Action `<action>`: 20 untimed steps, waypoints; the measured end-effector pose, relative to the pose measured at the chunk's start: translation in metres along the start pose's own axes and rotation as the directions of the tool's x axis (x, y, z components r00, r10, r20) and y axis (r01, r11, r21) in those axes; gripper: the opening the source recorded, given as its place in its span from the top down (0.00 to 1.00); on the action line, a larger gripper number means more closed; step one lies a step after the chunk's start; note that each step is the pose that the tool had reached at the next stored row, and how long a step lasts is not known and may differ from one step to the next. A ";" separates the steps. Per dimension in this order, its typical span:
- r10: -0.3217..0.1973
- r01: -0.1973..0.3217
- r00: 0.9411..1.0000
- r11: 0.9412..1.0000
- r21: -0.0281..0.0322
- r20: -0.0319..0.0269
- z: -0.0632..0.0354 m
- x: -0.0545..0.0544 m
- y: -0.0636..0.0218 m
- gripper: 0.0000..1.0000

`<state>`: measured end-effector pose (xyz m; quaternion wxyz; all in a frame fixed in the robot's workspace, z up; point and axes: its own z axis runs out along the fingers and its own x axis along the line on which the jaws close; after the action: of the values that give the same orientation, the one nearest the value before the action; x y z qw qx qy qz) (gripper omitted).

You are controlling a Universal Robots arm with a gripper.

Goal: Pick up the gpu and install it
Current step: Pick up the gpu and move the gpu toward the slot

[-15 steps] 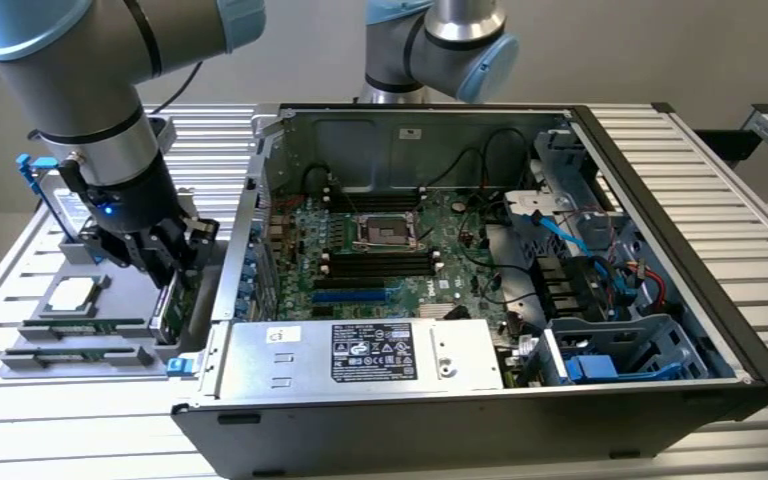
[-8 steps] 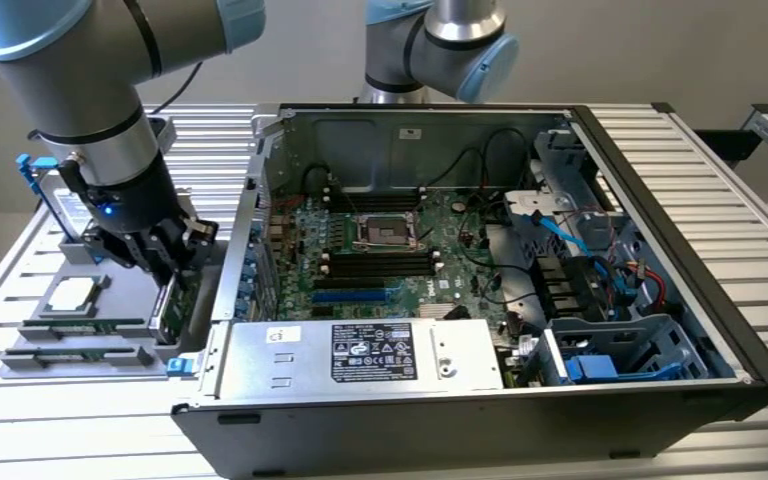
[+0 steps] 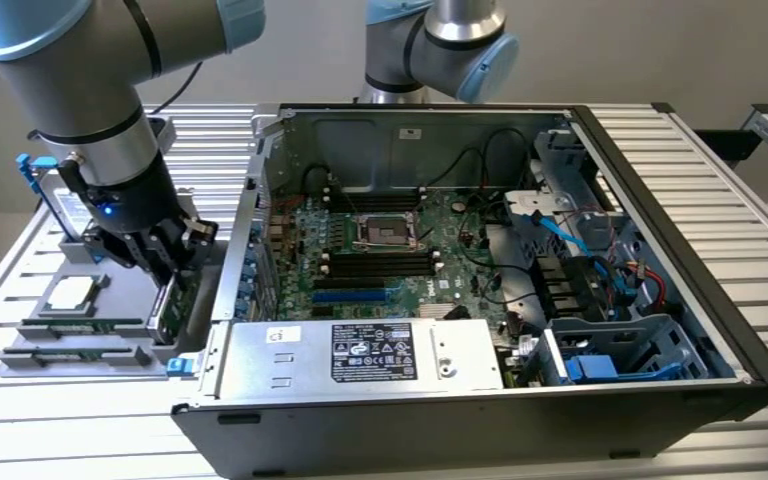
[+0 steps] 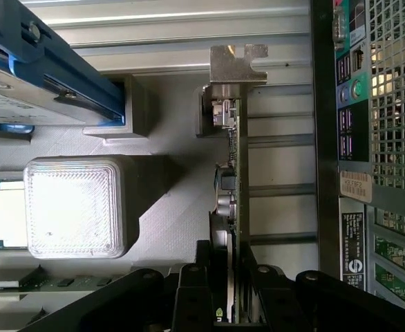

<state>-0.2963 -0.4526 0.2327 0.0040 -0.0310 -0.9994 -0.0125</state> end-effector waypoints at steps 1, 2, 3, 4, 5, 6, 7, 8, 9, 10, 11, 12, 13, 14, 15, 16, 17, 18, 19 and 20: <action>0.000 0.000 1.000 1.000 0.000 0.000 0.0000 0.000 0.0000 0.73; 0.000 0.000 1.000 1.000 0.000 0.000 0.0000 0.000 0.0000 0.73; 0.000 0.000 1.000 1.000 0.000 0.000 0.0000 0.000 0.0000 0.73; 0.000 0.000 1.000 1.000 0.000 0.000 0.0000 0.000 0.0000 0.73; 0.000 0.000 1.000 1.000 0.000 0.000 0.0000 0.000 0.0000 0.73; 0.000 0.000 1.000 1.000 0.000 0.000 0.0000 0.000 0.0000 0.73; 0.000 0.000 1.000 1.000 0.000 0.000 0.0001 0.000 0.0000 0.73; 0.000 0.000 1.000 1.000 0.000 0.000 0.0000 0.000 0.0000 0.73; 0.000 0.000 1.000 1.000 0.000 0.000 0.0000 0.000 0.0000 0.73; 0.000 0.000 1.000 1.000 0.000 0.000 0.0000 0.000 0.0000 0.73; 0.000 0.000 1.000 1.000 0.000 0.000 0.0000 0.000 0.0000 0.73; 0.000 0.000 1.000 1.000 0.000 0.001 0.0000 0.000 0.0000 0.73; 0.000 0.000 1.000 1.000 0.000 0.001 -0.0001 0.000 0.0000 0.73; 0.000 0.000 1.000 1.000 0.000 0.002 -0.0008 0.000 0.0000 0.73; 0.000 0.000 1.000 1.000 0.000 0.002 -0.0018 0.000 0.0000 0.73; 0.000 0.000 1.000 1.000 0.000 0.002 -0.0031 0.000 0.0001 0.73; 0.000 0.000 1.000 1.000 0.000 0.002 -0.0045 0.000 0.0001 0.73; 0.000 0.000 1.000 1.000 0.000 0.003 -0.0058 0.000 0.0001 0.73; 0.000 0.000 1.000 1.000 0.000 0.003 -0.0070 0.000 0.0001 0.73; 0.000 0.000 1.000 1.000 0.000 0.003 -0.0082 0.000 0.0002 0.73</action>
<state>-0.2964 -0.4527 0.2409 0.0023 -0.0310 -0.9994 -0.0126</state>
